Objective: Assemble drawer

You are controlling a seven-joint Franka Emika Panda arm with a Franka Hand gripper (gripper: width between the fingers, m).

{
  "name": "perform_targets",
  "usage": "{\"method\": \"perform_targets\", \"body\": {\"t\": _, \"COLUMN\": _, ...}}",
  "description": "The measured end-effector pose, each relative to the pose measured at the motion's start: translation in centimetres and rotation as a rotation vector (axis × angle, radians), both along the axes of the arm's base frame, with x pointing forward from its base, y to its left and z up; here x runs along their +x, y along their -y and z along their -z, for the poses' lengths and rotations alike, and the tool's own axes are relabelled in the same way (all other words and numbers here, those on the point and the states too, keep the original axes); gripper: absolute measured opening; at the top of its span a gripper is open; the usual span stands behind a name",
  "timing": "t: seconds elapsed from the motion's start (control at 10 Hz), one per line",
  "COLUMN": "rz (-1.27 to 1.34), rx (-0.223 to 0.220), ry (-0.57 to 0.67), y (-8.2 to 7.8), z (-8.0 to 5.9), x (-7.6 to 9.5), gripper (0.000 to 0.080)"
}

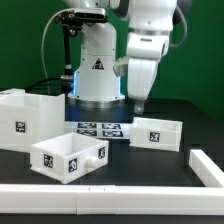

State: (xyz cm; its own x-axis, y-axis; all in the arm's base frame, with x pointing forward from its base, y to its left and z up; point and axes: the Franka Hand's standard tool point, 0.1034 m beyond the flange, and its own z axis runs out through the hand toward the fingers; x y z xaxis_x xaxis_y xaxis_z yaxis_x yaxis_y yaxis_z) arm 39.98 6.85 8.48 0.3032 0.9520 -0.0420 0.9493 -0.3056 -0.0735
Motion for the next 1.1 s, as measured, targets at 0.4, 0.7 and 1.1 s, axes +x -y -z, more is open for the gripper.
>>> {"method": "perform_targets", "body": {"t": 0.4, "rz": 0.015, "rx": 0.001, "ry": 0.004, "y": 0.7, "z": -0.4, "x": 1.6, "gripper": 0.0649}}
{"method": "perform_targets", "body": {"t": 0.7, "rz": 0.104, "rx": 0.012, "ry": 0.043, "y": 4.6, "z": -1.2, "x": 5.6, "gripper": 0.0649}}
{"method": "perform_targets", "body": {"t": 1.1, "rz": 0.140, "rx": 0.013, "ry": 0.050, "y": 9.6, "z": 0.2, "x": 11.9, "gripper": 0.0649}}
